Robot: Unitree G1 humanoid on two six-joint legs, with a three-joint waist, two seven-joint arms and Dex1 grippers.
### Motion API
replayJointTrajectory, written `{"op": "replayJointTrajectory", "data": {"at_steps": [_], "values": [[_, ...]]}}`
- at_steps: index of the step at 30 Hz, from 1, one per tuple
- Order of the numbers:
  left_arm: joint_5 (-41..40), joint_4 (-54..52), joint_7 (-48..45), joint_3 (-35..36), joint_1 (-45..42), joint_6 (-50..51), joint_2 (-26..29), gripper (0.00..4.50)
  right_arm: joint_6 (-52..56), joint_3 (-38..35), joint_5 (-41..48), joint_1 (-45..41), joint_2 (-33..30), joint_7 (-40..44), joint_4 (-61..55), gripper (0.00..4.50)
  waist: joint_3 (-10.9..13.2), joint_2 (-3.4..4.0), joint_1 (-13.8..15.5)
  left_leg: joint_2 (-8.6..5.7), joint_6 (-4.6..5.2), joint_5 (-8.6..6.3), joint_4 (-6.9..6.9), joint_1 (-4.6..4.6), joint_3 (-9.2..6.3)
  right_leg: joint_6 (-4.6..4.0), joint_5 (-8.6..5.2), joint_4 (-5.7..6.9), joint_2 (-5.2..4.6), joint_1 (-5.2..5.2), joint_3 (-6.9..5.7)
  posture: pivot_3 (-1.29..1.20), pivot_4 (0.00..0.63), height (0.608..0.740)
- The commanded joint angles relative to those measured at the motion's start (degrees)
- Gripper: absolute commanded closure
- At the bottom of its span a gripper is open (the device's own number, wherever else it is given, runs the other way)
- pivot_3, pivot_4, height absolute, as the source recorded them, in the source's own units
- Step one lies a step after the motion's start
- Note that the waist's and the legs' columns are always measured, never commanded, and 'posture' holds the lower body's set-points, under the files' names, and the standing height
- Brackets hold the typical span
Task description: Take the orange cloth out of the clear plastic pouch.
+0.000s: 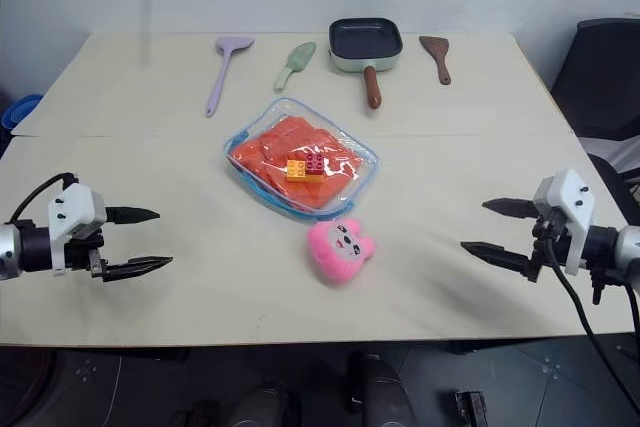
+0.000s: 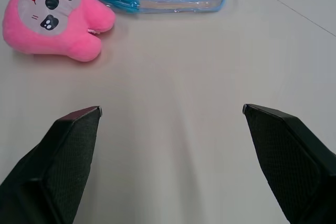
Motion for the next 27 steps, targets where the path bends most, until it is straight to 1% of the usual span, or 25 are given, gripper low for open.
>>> {"op": "replayJointTrajectory", "data": {"at_steps": [1,12,16,19,23,27], "values": [[0.7,-0.2,-0.3,0.6,0.5,-1.5,0.2,0.02,-1.2,-1.9,0.0,-0.8,0.1,-0.2,-0.4,0.0,0.0,0.0,0.0,0.0,-0.01,0.0,0.0,0.01,0.0,0.0,0.0,0.01,0.0,0.0,0.0,0.0,0.15,0.74],[-0.1,-0.8,1.5,1.4,0.0,-0.6,-1.4,0.02,-2.6,-0.5,-1.4,-2.5,1.6,-2.0,0.4,0.0,0.0,0.01,0.0,0.0,-0.02,0.01,0.0,0.16,0.04,0.0,0.0,0.05,0.0,0.0,0.04,0.0,0.15,0.74],[-0.3,0.0,1.7,0.5,-1.9,-0.3,-1.9,0.02,-2.1,-0.5,-1.2,-3.0,2.0,-2.4,0.0,0.0,0.0,0.01,0.0,0.0,-0.04,0.02,0.0,0.16,0.04,0.0,0.0,0.06,0.0,0.0,0.03,0.0,0.15,0.74],[-0.3,1.8,2.0,-2.0,-6.1,1.3,-3.4,0.02,-0.4,-0.7,0.0,-2.9,2.5,-2.8,-1.3,0.0,0.0,0.01,0.1,-0.01,-0.05,0.03,0.01,0.16,0.05,-0.01,0.0,0.09,0.0,0.01,0.04,0.0,0.15,0.74],[0.8,3.7,1.4,-6.3,-12.5,-0.7,-6.7,0.02,2.6,-1.1,2.2,-1.4,3.5,-3.7,-5.6,0.0,0.0,0.01,0.3,-0.07,-0.1,0.08,0.03,0.15,0.04,0.0,0.01,0.16,-0.02,0.03,0.04,0.0,0.15,0.74],[3.0,8.1,-1.7,-12.4,-22.1,-3.0,-9.8,0.02,4.7,-0.7,3.8,0.0,4.7,-5.6,-11.1,0.0,0.0,0.0,0.3,-0.11,-0.17,0.12,0.05,0.08,0.03,0.01,0.02,0.21,-0.02,0.04,0.04,0.0,0.15,0.74]]}}
